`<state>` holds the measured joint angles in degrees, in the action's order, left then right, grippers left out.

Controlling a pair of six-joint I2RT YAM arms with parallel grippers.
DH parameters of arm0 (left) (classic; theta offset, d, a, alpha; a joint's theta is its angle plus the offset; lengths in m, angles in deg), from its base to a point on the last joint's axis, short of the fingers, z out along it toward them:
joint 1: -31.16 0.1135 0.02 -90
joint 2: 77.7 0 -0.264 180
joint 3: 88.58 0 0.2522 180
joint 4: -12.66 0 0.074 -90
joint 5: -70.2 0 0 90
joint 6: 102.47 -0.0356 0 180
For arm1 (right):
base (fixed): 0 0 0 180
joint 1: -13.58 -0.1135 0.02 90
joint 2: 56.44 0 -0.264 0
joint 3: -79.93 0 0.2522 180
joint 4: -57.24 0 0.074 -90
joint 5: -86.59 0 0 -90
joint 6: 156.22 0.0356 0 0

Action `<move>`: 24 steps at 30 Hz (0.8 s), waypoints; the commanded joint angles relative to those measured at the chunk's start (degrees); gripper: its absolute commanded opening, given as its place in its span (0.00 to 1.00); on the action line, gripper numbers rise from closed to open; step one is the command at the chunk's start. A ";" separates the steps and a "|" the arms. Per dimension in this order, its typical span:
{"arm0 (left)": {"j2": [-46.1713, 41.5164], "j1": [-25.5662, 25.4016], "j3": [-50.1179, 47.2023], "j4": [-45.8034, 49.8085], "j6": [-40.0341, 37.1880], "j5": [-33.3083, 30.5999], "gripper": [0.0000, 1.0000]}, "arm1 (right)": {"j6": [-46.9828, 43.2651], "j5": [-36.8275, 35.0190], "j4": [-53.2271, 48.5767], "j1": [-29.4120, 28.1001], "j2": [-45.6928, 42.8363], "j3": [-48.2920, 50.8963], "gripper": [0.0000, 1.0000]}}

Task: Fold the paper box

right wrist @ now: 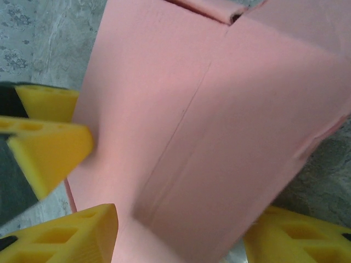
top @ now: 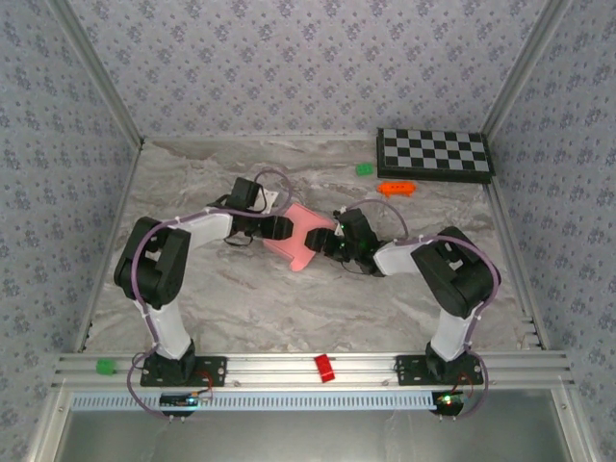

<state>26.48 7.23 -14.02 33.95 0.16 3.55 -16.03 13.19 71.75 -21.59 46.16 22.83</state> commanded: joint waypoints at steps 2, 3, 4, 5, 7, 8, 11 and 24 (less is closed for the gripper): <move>-0.87 -0.61 -1.39 -1.99 3.55 2.66 0.58 | 0.45 1.83 2.53 -0.06 1.45 -1.38 0.59; -0.82 -0.73 -1.43 -2.14 4.27 2.80 0.56 | 0.30 1.95 2.15 0.02 1.56 -1.60 0.59; -0.90 -0.81 -1.56 -2.45 5.08 2.99 0.54 | -0.03 1.94 1.88 0.02 1.55 -1.62 0.56; -0.99 -0.84 -1.75 -2.81 5.87 3.16 0.52 | -0.09 1.94 1.77 0.02 1.42 -1.60 0.53; -1.25 -1.08 -2.20 -3.80 7.24 3.78 0.50 | -0.60 1.92 1.30 0.11 0.75 -1.47 0.50; -1.39 -1.32 -2.47 -4.30 7.90 3.72 0.50 | -1.10 1.75 0.74 0.03 0.35 -1.42 0.49; -1.52 -1.38 -3.53 -6.50 10.44 4.27 0.49 | -2.90 0.60 -2.42 -0.07 -1.24 -1.87 0.48; -1.89 -1.47 -7.00 -13.93 18.21 7.96 0.52 | -8.47 -2.19 -8.65 -0.99 -8.76 -3.23 0.48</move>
<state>25.89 6.36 -20.47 21.49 16.31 9.24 -21.95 11.64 64.21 -21.99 39.91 22.07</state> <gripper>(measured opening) 0.514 0.479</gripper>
